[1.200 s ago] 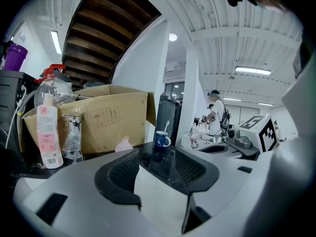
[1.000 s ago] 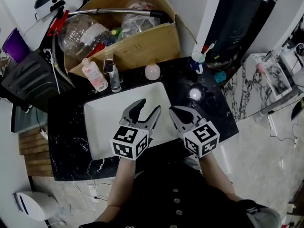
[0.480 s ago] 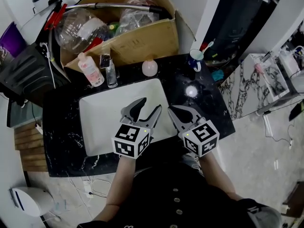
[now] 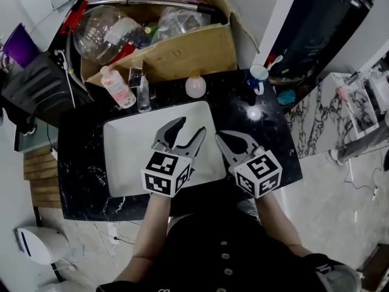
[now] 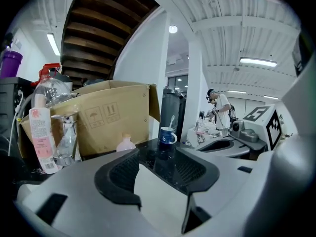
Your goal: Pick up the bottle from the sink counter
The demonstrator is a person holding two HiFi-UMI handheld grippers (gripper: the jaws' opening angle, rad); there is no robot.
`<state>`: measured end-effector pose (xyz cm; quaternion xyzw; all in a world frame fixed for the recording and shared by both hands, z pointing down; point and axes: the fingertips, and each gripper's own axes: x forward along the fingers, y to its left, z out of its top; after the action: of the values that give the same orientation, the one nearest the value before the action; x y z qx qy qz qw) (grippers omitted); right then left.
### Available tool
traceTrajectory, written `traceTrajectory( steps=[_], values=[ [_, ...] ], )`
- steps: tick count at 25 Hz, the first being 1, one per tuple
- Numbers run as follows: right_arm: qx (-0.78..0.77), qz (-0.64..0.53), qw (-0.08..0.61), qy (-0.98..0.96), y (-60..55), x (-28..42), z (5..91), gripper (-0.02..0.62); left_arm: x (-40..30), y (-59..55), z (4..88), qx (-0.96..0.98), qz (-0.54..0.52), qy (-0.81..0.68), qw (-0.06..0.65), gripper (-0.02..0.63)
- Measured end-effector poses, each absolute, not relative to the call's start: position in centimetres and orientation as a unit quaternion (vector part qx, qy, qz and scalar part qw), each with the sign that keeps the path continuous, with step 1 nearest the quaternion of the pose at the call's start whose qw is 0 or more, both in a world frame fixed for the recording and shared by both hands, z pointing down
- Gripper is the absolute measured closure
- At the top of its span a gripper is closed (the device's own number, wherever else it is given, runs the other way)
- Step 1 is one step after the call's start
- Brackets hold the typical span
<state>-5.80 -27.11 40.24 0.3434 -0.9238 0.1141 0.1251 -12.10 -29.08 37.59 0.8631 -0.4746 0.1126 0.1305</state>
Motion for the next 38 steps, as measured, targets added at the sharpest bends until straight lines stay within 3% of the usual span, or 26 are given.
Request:
traceTrajectory(
  steps=[15,31,38],
  values=[
    [0.319,0.141,0.103,-0.931,-30.8,-5.4,41.5,0.591,-13.1,-34.6,37.5,0.833,0.131,-0.523,0.126,0.316],
    [0.304,0.146,0.125,-0.933,-34.0,-4.3,43.5,0.591,-13.4,-40.9,42.7,0.818,0.193,-0.526,0.129,0.314],
    [0.296,0.157,0.130,-0.933,-35.0,-4.3,44.3,0.591,-13.1,-43.4,46.2,0.806,0.217,-0.526,0.163,0.259]
  ],
)
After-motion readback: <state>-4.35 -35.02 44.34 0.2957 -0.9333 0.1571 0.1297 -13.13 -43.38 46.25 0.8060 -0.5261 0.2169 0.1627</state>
